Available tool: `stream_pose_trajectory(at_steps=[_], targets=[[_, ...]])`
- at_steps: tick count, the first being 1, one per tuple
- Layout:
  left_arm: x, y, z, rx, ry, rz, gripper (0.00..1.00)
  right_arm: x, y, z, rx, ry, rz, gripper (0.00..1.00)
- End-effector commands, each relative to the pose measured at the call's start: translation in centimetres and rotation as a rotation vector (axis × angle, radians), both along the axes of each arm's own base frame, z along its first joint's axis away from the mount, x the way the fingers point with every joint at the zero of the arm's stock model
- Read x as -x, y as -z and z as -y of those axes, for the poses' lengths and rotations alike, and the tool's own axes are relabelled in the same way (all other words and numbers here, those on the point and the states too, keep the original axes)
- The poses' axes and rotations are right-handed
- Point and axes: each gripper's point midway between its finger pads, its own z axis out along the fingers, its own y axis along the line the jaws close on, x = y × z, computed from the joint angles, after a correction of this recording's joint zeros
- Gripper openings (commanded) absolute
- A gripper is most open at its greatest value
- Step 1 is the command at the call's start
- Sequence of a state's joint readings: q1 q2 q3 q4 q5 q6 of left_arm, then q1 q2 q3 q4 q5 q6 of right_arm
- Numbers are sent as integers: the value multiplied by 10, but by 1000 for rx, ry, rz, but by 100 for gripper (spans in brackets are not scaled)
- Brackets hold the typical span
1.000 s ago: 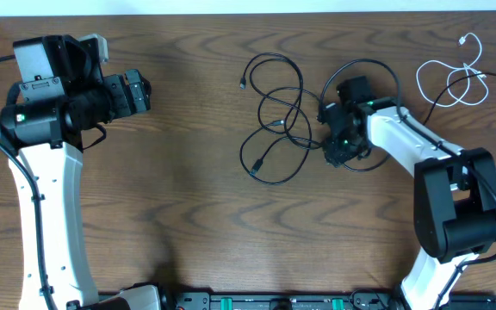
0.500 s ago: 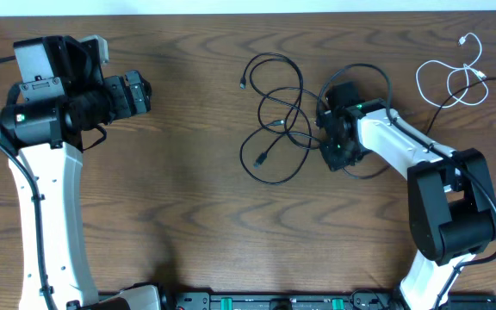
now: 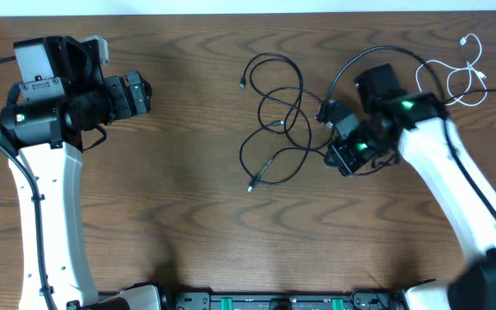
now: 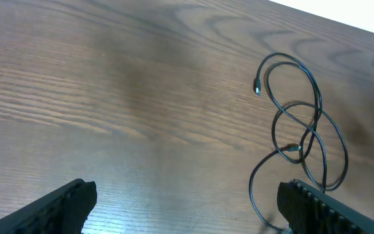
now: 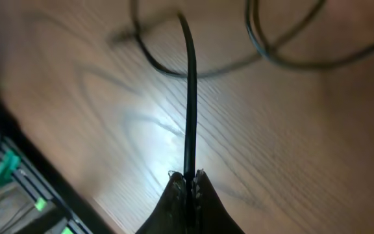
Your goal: Untangle cables
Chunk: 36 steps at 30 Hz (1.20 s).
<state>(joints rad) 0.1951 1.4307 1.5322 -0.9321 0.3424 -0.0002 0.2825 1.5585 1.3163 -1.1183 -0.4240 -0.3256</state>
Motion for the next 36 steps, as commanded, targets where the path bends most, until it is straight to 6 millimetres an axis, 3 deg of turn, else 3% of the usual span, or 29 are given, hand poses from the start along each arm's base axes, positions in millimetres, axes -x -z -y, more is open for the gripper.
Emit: stream_pose_trajectory(at_steps=[1,3,7,9,12,17,18,23,26,36], targets=[[-1,1,2,6,5,-4,94,-9,-41,6,-64,54,116,1],[-1,1,2,6,5,-5,94,-24,-56,25,-39,143,187,1],[-1,1,2,6,5,-5,94,-72,-93,84,21,422,369,1],[-1,1,2,7,5,-5,94,-93,-110,118,67,537,460,1],[-1,1,2,6,5,-4,94,-115,-137,186,172,764,601,1],[-1,1,2,7,5,-6,94,-118,-165,275,242,1055,715,1],[0,2,2,7,5,-10,94,-106,-167,313,275,1191,715,1],[1,2,2,9,5,-15,94,-59,-145,379,335,1563,590,1],[1,2,2,9,5,-15,94,-35,-116,408,400,1712,473,1],[1,2,2,8,5,-15,94,-12,-7,463,500,1887,126,1]])
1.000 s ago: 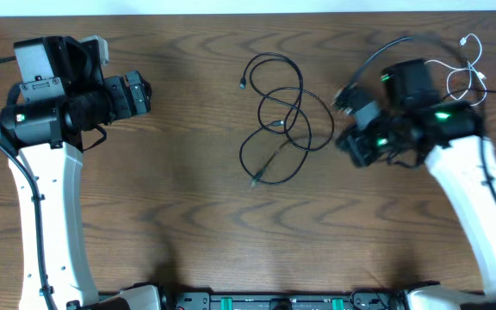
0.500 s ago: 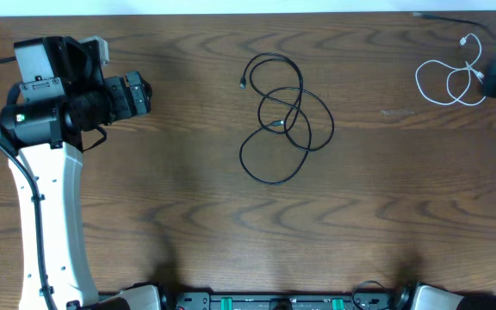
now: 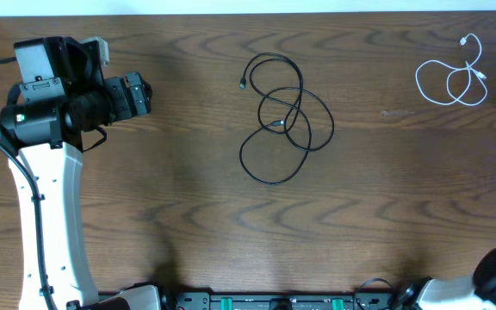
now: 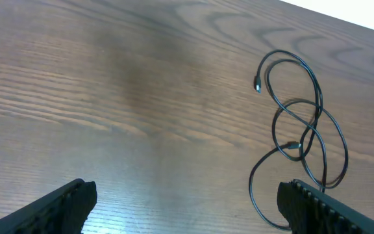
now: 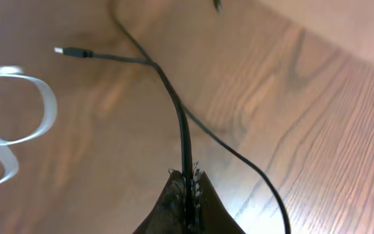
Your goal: Untangle cables
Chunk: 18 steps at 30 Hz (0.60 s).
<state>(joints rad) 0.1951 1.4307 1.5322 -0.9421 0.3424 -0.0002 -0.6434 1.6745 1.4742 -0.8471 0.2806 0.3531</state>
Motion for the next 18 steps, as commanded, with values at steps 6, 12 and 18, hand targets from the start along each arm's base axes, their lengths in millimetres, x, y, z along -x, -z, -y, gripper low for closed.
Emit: stream_pose_trajectory(at_steps=[6,12,18], targets=[[0,1,2,7,5,-6,94,4,48,18,-121,83,-12,98],[2,3,2,8,5,-17,94,-20,17,0,-146,-108,50,99],[2,3,2,9,5,-21,94,-23,-30,-14,-134,-142,82,99]])
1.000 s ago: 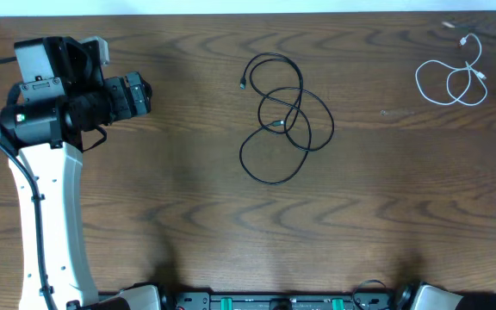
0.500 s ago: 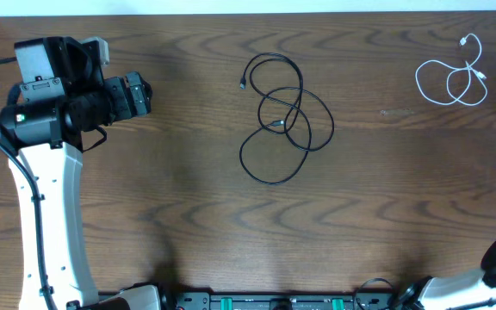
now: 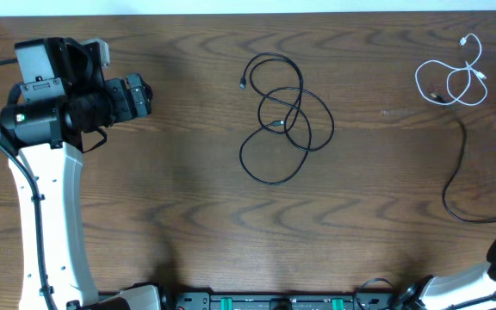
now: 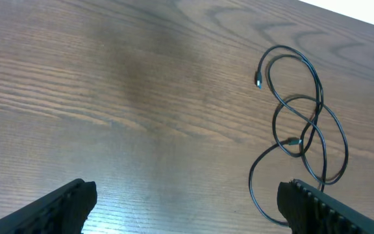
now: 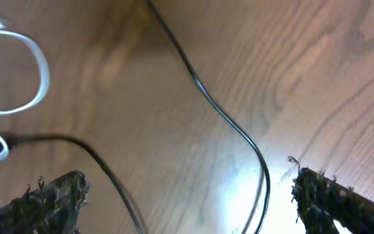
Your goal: Untangle cables
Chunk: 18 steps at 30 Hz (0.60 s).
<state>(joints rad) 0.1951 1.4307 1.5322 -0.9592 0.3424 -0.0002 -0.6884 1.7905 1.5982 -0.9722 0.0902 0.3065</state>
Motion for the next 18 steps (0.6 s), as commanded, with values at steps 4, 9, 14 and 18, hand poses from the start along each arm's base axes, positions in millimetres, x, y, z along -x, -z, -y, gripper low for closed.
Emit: stream_pose_trajectory(at_steps=[4,9,14,18], targets=[[-1,1,2,6,5,-4,94,-23,-82,-29,38,-142,178,99],[0,1,2,7,4,-7,94,-53,-108,-83,-16,-408,308,99],[1,2,2,8,5,-12,94,-71,-106,-127,-40,-537,304,99],[3,5,2,10,4,-26,94,-86,-106,-174,-62,-658,306,99]])
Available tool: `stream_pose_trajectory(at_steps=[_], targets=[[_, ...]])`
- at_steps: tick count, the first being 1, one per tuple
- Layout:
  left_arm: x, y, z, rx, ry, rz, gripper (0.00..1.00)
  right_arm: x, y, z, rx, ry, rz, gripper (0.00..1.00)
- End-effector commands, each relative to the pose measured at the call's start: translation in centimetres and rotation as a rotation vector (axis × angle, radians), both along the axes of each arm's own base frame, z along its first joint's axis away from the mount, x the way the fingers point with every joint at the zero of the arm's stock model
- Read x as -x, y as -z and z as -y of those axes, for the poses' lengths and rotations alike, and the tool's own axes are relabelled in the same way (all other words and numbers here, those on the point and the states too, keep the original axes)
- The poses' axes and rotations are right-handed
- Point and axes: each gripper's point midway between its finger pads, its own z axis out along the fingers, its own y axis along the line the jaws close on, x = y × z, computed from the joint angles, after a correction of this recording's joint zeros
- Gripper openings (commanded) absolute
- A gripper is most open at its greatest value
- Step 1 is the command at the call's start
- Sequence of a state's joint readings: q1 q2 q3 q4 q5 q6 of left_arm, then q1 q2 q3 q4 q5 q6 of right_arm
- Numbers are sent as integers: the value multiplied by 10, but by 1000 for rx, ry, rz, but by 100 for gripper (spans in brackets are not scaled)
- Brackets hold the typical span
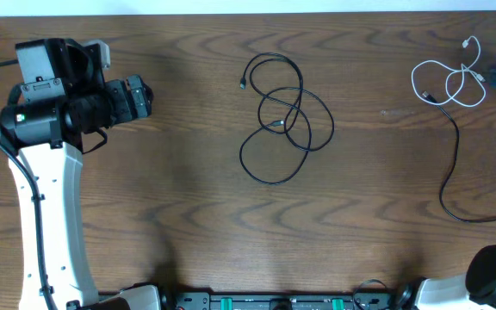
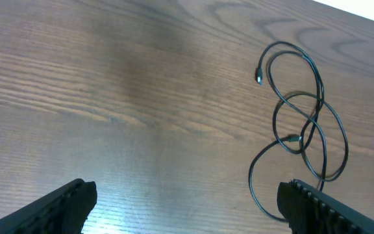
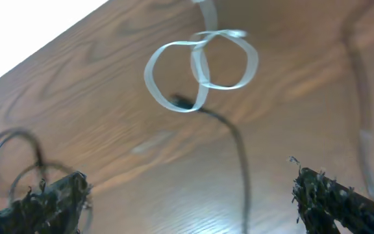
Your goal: Untangle cables
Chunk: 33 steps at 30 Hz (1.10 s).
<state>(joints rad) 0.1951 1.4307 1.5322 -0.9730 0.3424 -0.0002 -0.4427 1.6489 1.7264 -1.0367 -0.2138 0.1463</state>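
A black cable (image 1: 282, 120) lies in overlapping loops at the table's middle; it also shows as the looped cable (image 2: 302, 133) in the left wrist view. A second black cable (image 1: 451, 164) lies apart at the right, its plug end (image 3: 182, 101) touching the white cable (image 1: 449, 83). In the right wrist view the white cable (image 3: 200, 65) is coiled in two loops. My left gripper (image 1: 143, 96) hangs open at the far left, well away from the loops, and is empty (image 2: 187, 195). My right gripper (image 3: 188, 185) is open and empty, at the table's far right corner.
The left arm's white link (image 1: 50, 207) runs down the left side. Control gear (image 1: 274, 301) lines the front edge. The brown wooden table (image 1: 170, 198) carries nothing else in view.
My right gripper, out of the overhead view before, is now at the far right corner beside the white cable, still open. The cables and the left arm have not moved.
My right gripper was shut on a black cable beside the central tangle. Then it held that cable away at the right, with only one looped cable left in the middle. Then it was open and the cable lay at the right, as it does now.
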Motion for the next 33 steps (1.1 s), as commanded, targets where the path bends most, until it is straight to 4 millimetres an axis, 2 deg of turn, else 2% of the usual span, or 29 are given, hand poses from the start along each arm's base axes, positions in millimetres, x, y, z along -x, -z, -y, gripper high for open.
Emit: stream_pose_trajectory(at_steps=[1,7,11,18,24,30,33], targets=[[1,5,2,8,4,-17,94,-14,-7,-46,-7,-147,22,99],[3,13,2,13,4,-40,95,-25,1,-117,-72,-329,18,99],[3,15,2,14,4,-45,95,-27,21,-162,-108,-438,-30,91],[2,17,2,16,4,-54,95,-34,66,-239,-126,-614,-127,86],[1,17,2,14,4,-52,95,-52,109,-301,-133,-695,-149,85],[0,17,2,13,4,-47,95,-77,158,-341,-25,-682,-138,85],[0,17,2,13,4,-48,95,-85,191,-361,65,-682,-137,86]])
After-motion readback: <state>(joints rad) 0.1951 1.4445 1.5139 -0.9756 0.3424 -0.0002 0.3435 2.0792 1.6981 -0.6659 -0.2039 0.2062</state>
